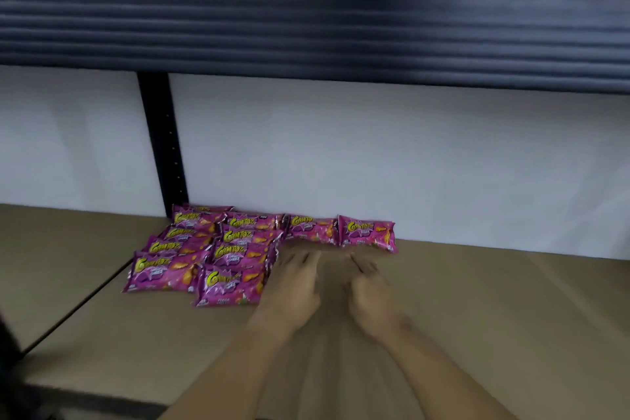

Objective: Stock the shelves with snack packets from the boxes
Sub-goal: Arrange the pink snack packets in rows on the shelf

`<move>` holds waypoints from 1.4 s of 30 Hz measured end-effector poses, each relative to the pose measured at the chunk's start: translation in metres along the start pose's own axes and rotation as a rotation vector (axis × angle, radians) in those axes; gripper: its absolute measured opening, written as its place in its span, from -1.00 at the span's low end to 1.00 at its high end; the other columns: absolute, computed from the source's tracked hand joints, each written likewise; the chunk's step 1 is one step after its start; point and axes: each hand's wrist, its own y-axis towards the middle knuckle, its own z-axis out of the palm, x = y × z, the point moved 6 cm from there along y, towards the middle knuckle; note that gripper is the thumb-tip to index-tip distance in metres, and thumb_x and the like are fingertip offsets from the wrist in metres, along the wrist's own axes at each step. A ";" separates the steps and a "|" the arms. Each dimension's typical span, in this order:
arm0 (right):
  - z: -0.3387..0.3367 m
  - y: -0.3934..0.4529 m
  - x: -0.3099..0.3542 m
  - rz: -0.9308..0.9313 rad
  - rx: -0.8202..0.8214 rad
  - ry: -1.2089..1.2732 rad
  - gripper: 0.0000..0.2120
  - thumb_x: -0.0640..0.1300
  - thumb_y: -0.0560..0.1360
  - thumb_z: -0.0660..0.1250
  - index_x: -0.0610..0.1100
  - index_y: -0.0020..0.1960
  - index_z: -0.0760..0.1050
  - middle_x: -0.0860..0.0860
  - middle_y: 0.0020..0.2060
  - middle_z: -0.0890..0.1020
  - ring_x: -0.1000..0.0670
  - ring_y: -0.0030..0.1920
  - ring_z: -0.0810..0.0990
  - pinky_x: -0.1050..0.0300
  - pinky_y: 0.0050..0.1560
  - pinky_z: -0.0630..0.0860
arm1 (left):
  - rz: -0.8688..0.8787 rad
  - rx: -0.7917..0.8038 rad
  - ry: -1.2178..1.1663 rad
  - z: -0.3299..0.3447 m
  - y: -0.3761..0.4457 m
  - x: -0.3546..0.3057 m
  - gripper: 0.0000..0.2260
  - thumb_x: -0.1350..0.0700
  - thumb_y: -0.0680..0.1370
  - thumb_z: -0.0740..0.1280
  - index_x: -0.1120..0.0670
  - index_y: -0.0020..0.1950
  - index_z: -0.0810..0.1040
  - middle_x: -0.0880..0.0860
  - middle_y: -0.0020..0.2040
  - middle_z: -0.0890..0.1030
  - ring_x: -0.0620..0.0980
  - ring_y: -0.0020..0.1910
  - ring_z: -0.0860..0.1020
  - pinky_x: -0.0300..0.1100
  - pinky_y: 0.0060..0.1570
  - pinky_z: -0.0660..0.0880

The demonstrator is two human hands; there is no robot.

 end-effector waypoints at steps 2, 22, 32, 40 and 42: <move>-0.009 -0.025 0.020 0.021 -0.030 0.040 -0.54 -0.36 0.47 0.26 -0.28 0.37 0.47 -0.16 0.36 0.47 -0.18 0.37 0.41 -0.02 0.33 0.46 | -0.004 -0.053 0.003 -0.016 -0.032 -0.005 -0.58 0.19 0.52 0.29 0.08 0.39 0.45 0.07 0.27 0.53 0.11 0.28 0.47 -0.04 0.27 0.40; 0.159 -0.314 0.158 0.028 0.097 0.060 -0.87 -0.21 0.44 0.46 -0.20 -0.03 0.61 -0.06 -0.13 0.61 -0.09 -0.08 0.61 0.08 -0.04 0.60 | -0.112 0.200 -0.106 0.154 -0.380 0.090 -0.76 0.18 0.40 0.44 0.04 0.05 0.59 0.01 -0.07 0.62 0.13 -0.07 0.59 -0.04 -0.12 0.53; 0.463 -0.457 0.066 0.235 0.614 0.148 -0.72 -0.05 0.59 0.26 -0.11 0.25 0.51 -0.04 0.18 0.53 -0.07 0.21 0.52 0.07 0.23 0.47 | -0.303 0.534 -0.014 0.433 -0.542 0.167 -0.65 0.15 0.47 0.46 0.04 0.26 0.57 0.05 0.15 0.63 0.13 0.19 0.56 -0.01 0.10 0.52; 0.653 -0.539 0.023 0.299 0.803 0.083 -0.37 0.06 0.50 0.40 -0.02 0.49 0.25 -0.04 0.39 0.35 -0.09 0.37 0.37 0.04 0.32 0.42 | -0.220 0.578 0.147 0.628 -0.589 0.221 -0.37 0.31 0.32 0.50 0.07 0.38 0.49 0.12 0.34 0.54 0.18 0.40 0.43 0.06 0.36 0.42; 0.687 -0.552 0.017 0.315 0.819 0.053 -0.30 0.06 0.49 0.42 -0.02 0.52 0.18 -0.04 0.44 0.28 -0.11 0.43 0.29 0.03 0.38 0.37 | -0.174 0.569 0.195 0.658 -0.591 0.228 -0.30 0.36 0.28 0.49 0.10 0.42 0.48 0.17 0.40 0.49 0.23 0.44 0.39 0.11 0.38 0.38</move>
